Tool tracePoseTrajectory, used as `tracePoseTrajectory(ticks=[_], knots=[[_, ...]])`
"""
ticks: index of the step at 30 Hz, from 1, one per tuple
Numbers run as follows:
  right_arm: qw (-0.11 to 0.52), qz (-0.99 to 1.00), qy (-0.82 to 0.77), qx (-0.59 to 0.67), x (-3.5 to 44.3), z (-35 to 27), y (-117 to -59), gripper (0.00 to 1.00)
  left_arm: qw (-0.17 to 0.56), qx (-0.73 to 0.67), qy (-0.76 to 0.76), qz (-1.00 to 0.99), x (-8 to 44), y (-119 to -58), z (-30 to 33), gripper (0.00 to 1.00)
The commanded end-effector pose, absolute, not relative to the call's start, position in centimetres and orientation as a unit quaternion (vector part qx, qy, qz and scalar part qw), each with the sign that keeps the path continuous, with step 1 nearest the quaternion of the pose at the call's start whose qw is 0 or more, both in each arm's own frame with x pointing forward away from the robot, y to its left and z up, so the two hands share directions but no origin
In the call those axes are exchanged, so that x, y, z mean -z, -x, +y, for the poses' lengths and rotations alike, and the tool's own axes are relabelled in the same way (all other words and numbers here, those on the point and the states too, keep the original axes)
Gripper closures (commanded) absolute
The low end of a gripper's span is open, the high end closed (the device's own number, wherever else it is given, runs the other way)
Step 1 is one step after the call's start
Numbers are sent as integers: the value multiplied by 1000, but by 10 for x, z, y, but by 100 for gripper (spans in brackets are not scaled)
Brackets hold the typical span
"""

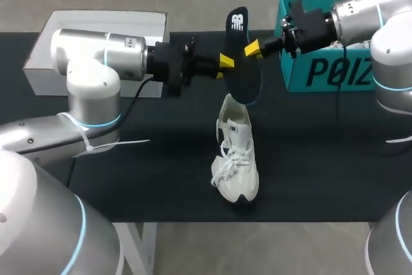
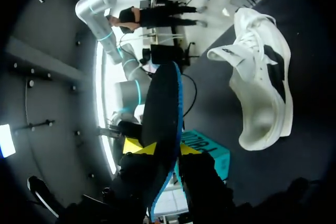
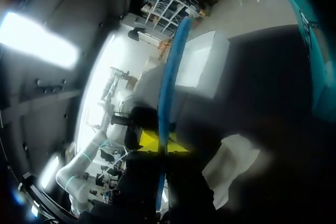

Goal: Take the shoe out of the shoebox, open the shoe tongue, remove and reinsert the insole, then place the shoe into the shoebox

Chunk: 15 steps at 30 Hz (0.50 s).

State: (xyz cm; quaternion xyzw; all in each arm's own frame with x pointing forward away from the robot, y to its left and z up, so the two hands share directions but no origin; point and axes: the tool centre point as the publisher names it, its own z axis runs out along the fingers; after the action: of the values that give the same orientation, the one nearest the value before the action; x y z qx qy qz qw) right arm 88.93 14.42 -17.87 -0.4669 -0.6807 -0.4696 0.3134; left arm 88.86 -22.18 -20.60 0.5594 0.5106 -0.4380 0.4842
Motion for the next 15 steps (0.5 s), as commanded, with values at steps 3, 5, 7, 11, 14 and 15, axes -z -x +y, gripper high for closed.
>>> tracePoseTrajectory(ticks=[3,5,7,11,14,15], knots=[[296,-681,477,470,173,135,-887,100,375,459,-560,579,189,-879,-203,0],[292,-681,479,472,174,131,-889,100,357,469,-547,595,189,-873,-192,0],[289,-680,481,472,175,128,-891,100,346,491,-528,601,189,-865,-182,0],[286,-679,484,472,175,126,-892,100,336,506,-492,624,191,-851,-161,0],[283,-678,491,468,175,126,-892,100,336,518,-470,631,192,-845,-156,0],[283,-678,491,468,175,126,-892,100,336,518,-470,631,192,-845,-156,0]])
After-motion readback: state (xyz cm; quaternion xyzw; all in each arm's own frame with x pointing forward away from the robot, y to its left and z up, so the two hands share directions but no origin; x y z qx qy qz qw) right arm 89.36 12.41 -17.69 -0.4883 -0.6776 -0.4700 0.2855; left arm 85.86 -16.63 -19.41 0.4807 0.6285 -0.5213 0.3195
